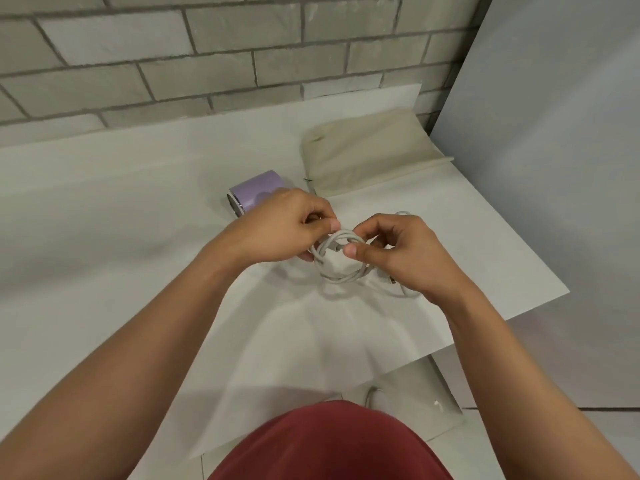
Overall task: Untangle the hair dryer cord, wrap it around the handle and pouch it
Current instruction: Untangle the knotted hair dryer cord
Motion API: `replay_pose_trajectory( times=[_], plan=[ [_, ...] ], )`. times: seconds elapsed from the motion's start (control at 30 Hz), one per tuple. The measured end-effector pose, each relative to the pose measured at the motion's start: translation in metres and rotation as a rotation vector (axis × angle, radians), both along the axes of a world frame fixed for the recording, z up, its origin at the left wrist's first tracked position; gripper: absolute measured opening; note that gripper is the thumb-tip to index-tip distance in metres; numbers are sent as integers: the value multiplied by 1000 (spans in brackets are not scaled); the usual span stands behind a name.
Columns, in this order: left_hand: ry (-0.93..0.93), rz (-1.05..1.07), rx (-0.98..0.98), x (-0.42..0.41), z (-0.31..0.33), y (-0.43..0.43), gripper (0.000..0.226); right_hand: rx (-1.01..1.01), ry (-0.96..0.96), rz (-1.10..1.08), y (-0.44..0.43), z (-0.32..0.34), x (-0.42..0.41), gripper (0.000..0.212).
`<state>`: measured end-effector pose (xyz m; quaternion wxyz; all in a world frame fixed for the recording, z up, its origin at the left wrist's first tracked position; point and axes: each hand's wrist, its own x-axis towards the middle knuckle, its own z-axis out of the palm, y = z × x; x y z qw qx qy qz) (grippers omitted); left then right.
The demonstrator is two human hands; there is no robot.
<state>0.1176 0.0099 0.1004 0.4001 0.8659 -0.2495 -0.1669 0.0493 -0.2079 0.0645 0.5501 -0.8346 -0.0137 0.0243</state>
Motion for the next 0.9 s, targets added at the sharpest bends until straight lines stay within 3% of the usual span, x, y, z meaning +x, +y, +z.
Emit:
replay_pose_trajectory(
  times=[0.13, 0.2, 0.33, 0.47, 0.53, 0.63, 0.7, 0.8, 0.9],
  plan=[
    [-205, 132, -109, -12, -12, -11, 17, 119, 66, 0, -1, 0, 0, 26],
    [-280, 179, -133, -16, -20, -11, 18, 158, 100, 46, -4, 1, -2, 21],
    [-178, 315, -290, -24, -32, -9, 17, 222, 147, 116, -10, 7, -3, 20],
    [-104, 407, -363, -30, -38, -14, 16, 128, 118, 74, -9, 11, 3, 8],
    [-160, 315, -281, -28, -36, -9, 15, 118, 115, 80, -8, 10, 2, 6],
    [-498, -53, 43, -19, -23, 2, 36, 123, 112, 99, -6, 9, -3, 7],
    [-602, -225, 235, -15, -8, 4, 31, 125, 110, 107, -5, 7, -5, 6],
    [-660, -210, 431, -13, 5, 2, 27, 152, 99, 87, -4, 6, -6, 8],
    [-712, -89, 392, -18, 6, -3, 29, 223, 75, 31, -4, 6, -4, 10]
  ],
)
